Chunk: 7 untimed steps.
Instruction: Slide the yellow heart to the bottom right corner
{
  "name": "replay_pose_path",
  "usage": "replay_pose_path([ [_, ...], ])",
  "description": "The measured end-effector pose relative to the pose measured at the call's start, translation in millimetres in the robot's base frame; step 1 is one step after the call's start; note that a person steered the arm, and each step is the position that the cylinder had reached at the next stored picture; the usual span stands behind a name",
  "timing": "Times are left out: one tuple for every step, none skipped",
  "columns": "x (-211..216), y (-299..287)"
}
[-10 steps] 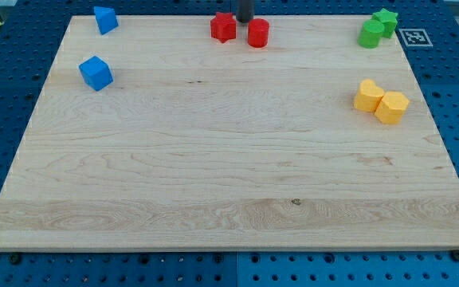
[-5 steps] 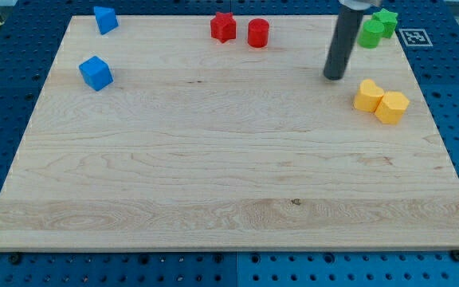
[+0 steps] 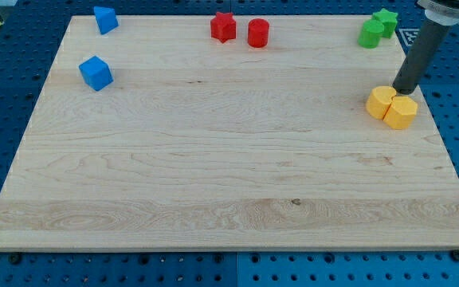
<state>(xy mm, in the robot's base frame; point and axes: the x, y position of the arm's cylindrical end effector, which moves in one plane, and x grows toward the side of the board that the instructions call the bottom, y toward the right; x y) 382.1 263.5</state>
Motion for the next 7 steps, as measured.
replay_pose_path([
  [6.2,-27.9],
  [16.5,-50.0],
  [33.7,-53.7],
  [49.3,-56.3],
  [69.7,-63.1],
  [107.1,-74.5],
  [116.0,-106.6],
])
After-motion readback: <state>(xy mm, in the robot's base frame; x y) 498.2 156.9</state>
